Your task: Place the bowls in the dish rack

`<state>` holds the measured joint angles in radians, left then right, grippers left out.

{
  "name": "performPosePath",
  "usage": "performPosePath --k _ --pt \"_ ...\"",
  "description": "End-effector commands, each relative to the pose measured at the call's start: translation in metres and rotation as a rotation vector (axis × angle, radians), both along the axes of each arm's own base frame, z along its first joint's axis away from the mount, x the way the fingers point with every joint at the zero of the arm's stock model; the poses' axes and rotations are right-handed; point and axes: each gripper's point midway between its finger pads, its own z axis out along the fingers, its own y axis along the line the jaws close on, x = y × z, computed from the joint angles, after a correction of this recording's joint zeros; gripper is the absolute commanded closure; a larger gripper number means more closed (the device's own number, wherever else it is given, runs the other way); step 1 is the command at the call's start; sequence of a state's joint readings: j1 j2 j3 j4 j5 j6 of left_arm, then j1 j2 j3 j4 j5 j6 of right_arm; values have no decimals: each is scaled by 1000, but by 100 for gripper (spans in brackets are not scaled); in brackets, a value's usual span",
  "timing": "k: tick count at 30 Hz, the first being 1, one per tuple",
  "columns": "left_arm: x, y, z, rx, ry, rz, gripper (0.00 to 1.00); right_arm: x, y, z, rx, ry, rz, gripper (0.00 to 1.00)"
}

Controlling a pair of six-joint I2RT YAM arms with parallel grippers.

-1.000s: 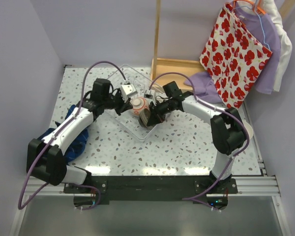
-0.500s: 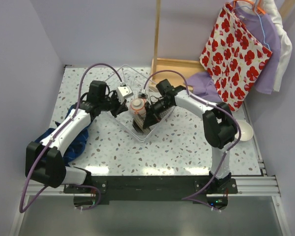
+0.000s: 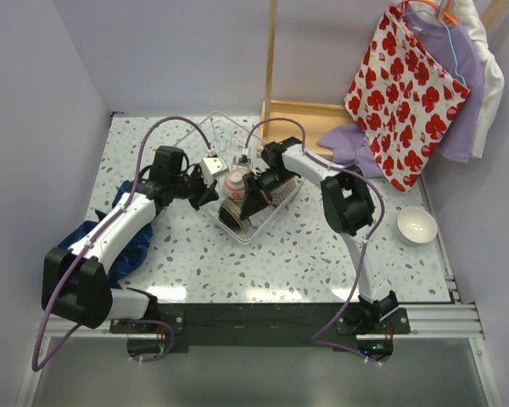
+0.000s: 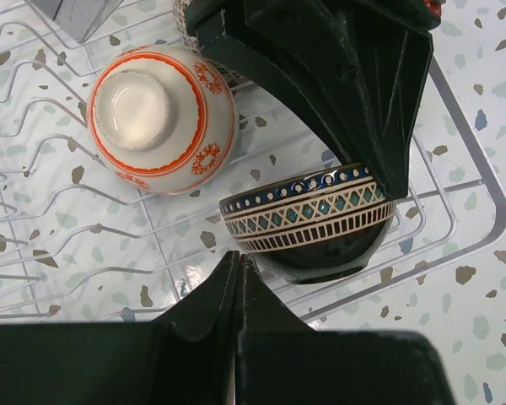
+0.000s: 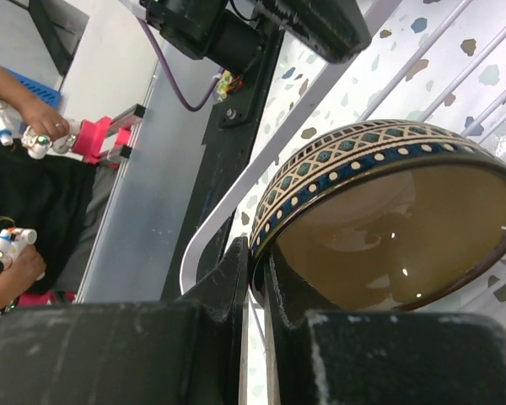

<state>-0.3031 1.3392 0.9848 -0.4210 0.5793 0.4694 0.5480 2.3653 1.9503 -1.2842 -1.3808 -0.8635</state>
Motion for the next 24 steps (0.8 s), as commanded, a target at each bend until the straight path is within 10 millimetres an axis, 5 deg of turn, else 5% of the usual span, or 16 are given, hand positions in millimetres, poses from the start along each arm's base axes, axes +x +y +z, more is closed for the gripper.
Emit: performPosePath --k 1,6,7,8,9,12,24 --pt "3 0 10 -8 -49 -17 100 -38 -22 -4 -120 155 56 100" --pt "2 0 7 -1 -45 -33 100 -32 -25 -9 -136 20 73 100" --pt "2 0 6 2 -46 -34 100 -38 -31 -19 -228 89 41 99" --pt "2 -1 4 5 -45 -38 100 -17 -24 -38 -234 -69 2 98" --pt "1 -1 1 5 -39 -43 100 -12 -26 -31 -255 -116 -45 92" --pt "0 -6 -6 5 -22 -57 100 -11 -36 -63 -382 -108 -132 75" --pt "0 -20 -11 -14 -29 -98 100 21 -42 -58 -408 -82 -232 64"
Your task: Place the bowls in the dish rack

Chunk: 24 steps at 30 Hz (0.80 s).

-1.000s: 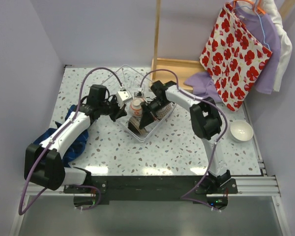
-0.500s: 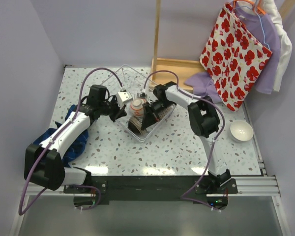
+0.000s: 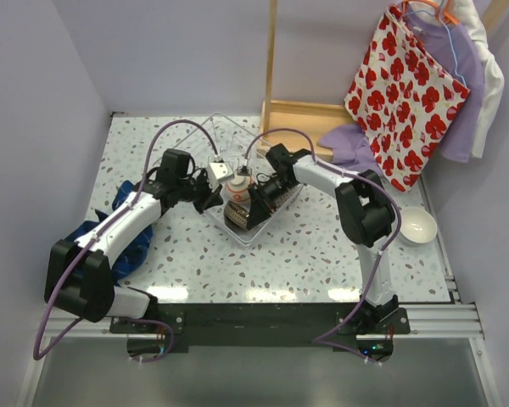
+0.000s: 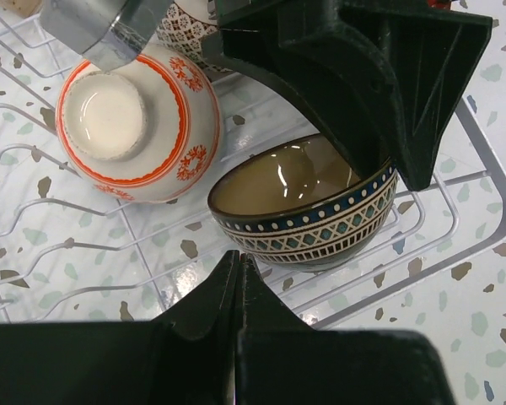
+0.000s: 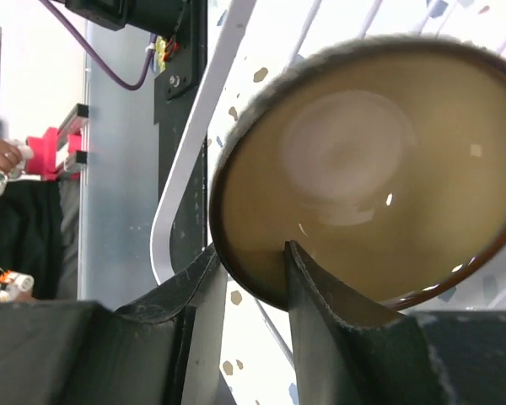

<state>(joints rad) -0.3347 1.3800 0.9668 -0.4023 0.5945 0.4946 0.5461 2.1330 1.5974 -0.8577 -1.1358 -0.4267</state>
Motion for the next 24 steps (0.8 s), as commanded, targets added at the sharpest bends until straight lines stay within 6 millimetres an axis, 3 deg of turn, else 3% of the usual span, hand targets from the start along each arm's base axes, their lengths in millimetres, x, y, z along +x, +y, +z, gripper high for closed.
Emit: performPosePath --k 1,12,24 --pt "6 -9 7 -30 -54 -42 100 31 -20 -29 -141 -53 -95 64" --pt "6 -6 2 -21 -57 -30 100 77 -34 -7 -127 -80 -225 55" --pt "17 -1 9 -15 -122 34 100 86 -50 9 -182 -197 -260 51"
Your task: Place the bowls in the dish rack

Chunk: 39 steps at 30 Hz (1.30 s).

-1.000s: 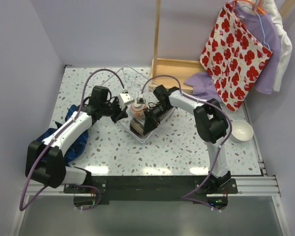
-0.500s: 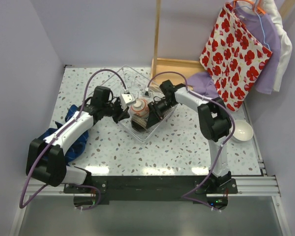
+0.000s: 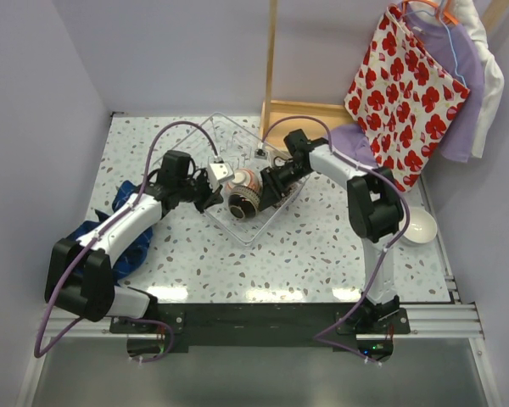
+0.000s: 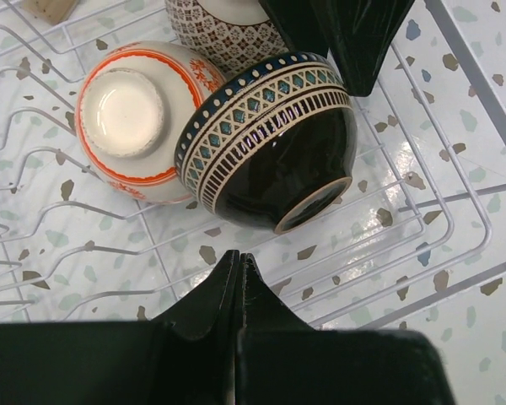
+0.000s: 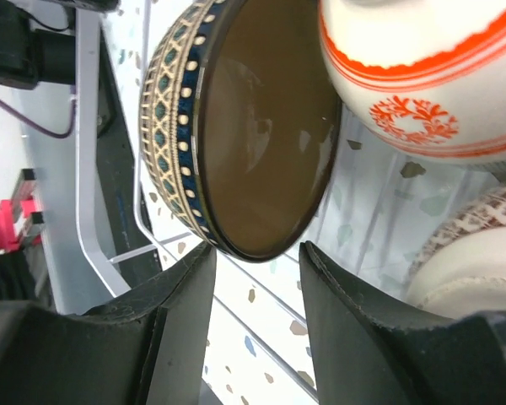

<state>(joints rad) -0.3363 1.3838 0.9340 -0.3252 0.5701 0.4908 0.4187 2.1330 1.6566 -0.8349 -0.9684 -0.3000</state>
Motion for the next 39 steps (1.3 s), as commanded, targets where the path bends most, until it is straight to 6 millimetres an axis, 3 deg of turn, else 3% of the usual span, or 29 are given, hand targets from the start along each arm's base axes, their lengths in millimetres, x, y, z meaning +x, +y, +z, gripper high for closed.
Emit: performPosePath --k 1,10,16,21,28,32,38,39 --pt "10 0 15 -15 -92 23 100 23 -14 16 -72 -169 -35 51" --pt "17 6 16 -24 -133 93 100 38 -32 38 -139 -331 -112 48" --pt "21 18 13 8 -154 159 100 35 -26 73 -46 -434 -105 49" --pt "23 19 12 -2 -154 182 100 13 -3 105 84 -506 -26 50" --pt "25 21 13 4 -160 197 100 -44 28 94 124 -467 188 48" --pt "31 28 17 17 -181 242 100 -54 35 90 103 -527 278 42" --pt "72 78 48 78 -285 580 69 -23 33 90 0 -631 159 42" --pt "82 91 63 66 -309 639 56 -19 32 95 -6 -652 136 42"
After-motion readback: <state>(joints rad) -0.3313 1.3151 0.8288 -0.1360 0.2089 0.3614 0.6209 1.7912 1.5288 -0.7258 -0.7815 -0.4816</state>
